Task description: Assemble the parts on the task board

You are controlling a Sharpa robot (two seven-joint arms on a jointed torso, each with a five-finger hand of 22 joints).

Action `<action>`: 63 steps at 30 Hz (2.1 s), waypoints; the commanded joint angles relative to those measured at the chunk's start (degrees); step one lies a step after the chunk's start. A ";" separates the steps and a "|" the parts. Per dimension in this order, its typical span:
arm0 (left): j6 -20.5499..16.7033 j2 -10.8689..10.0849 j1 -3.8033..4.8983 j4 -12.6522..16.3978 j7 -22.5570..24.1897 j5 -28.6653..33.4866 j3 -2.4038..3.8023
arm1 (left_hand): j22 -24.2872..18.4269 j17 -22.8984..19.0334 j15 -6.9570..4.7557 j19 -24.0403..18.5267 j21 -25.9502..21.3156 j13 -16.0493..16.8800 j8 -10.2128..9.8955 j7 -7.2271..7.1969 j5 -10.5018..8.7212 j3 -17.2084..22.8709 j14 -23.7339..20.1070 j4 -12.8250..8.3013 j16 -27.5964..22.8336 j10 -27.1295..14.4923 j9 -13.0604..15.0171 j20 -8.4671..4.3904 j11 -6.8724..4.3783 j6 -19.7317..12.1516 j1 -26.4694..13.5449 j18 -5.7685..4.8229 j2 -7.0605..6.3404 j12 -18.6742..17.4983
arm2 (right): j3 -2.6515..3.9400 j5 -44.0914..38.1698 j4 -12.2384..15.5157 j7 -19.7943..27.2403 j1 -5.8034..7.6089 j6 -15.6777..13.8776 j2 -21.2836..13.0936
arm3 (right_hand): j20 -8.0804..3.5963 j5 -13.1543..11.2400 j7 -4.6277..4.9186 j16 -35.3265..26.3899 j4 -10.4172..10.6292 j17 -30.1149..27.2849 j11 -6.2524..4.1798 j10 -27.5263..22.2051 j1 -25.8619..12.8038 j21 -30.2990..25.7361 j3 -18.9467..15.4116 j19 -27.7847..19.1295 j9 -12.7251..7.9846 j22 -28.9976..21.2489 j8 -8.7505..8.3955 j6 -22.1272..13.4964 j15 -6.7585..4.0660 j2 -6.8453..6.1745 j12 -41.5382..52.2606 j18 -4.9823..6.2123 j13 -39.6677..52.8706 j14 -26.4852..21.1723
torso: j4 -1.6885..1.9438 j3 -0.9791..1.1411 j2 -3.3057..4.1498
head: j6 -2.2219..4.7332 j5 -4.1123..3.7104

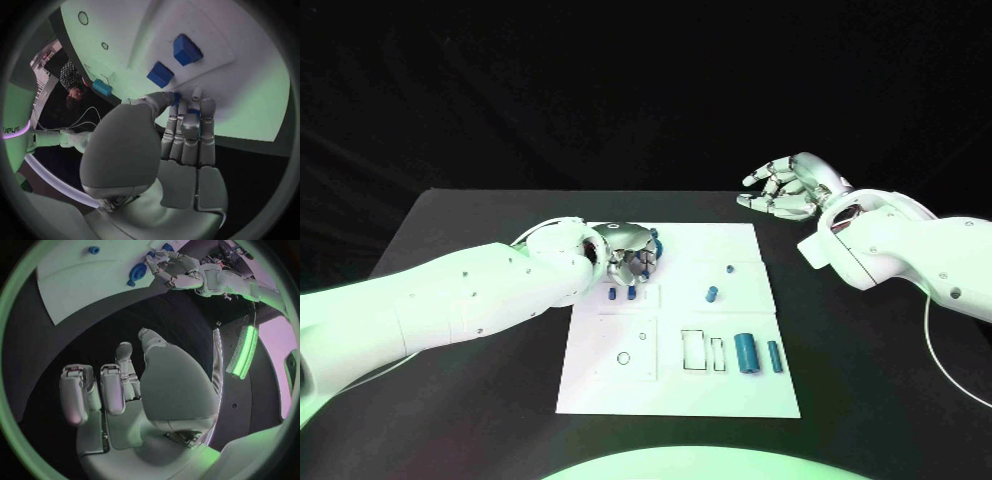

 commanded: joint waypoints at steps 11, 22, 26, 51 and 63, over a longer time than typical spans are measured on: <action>-1.15 0.06 -0.05 -0.22 0.61 0.19 -0.02 | 4.27 5.18 -1.35 3.49 3.87 0.33 -0.76 -0.20 -0.39 0.68 4.37 -3.55 2.89 4.32 0.41 -1.15 -1.30 3.02 1.37 -0.96 2.36 -0.12 | 0.01 -0.54 0.10 0.52 -0.03 0.36 0.01 | -0.40 0.35 0.18 -0.31 -0.08 2.31 -0.19 0.05 -0.22 -0.17 0.39 3.68 -0.06 12.09 0.26 0.00 -0.51 -0.38 -0.43 0.94 -0.19 2.64 | -0.02 -0.01 0.01 | 0.14 -0.01; -3.14 -1.88 -0.07 2.63 1.54 0.78 0.95 | 5.29 6.31 -1.22 3.99 4.84 0.39 -1.34 -0.01 -0.41 0.75 5.35 -4.21 3.43 4.94 0.47 -1.23 -1.08 3.75 0.86 -1.15 2.41 -0.64 | 0.01 -0.54 0.02 0.63 -0.03 0.31 0.05 | -0.41 0.38 0.16 -0.32 -0.07 2.32 -0.20 0.17 -0.25 -0.22 0.49 3.66 -0.06 12.07 0.30 0.04 -0.53 -0.30 -0.42 0.95 -0.23 2.65 | 0.00 -0.06 -0.04 | 0.40 -0.10; -3.06 -3.32 -0.04 4.49 1.35 1.67 1.90 | 5.32 6.29 -1.20 3.98 4.87 0.38 -1.42 0.00 -0.40 0.74 5.39 -4.20 3.45 4.98 0.48 -1.22 -1.06 3.81 0.70 -1.15 2.40 -0.76 | 0.01 -0.54 0.00 0.63 -0.03 0.32 0.04 | -0.41 0.38 0.16 -0.32 -0.07 2.32 -0.20 0.17 -0.25 -0.22 0.49 3.66 -0.06 12.07 0.30 0.04 -0.53 -0.30 -0.42 0.95 -0.23 2.65 | -0.02 0.01 -0.07 | 0.47 -0.06; 0.86 -7.24 -0.37 4.71 -0.34 3.33 3.03 | 5.41 5.95 -1.14 3.81 4.84 0.28 -2.10 -0.10 -0.46 0.33 5.47 -3.85 3.46 5.41 0.58 -1.05 -1.09 4.31 -0.89 -1.17 1.89 -1.79 | 0.01 -0.54 -0.03 0.58 -0.05 0.43 -0.10 | -0.41 0.38 0.16 -0.32 -0.07 2.32 -0.20 0.17 -0.25 -0.22 0.49 3.66 -0.06 12.07 0.30 0.04 -0.53 -0.30 -0.42 0.95 -0.23 2.65 | -0.02 -0.07 0.02 | 0.41 0.10; 1.76 -6.57 -0.52 3.72 -0.26 3.46 2.89 | 5.43 5.86 -1.14 3.81 4.84 0.27 -2.12 -0.11 -0.46 0.34 5.43 -3.85 3.44 5.43 0.59 -1.05 -1.10 4.34 -0.91 -1.17 1.91 -1.83 | 0.01 -0.54 -0.02 0.59 -0.06 0.41 -0.07 | -0.45 0.42 0.14 -0.39 -0.08 2.25 -0.23 0.24 -0.32 -0.30 0.66 3.64 -0.08 12.03 0.34 0.05 -0.56 -0.27 -0.60 0.97 -0.54 2.65 | -0.05 0.01 0.04 | 0.28 0.16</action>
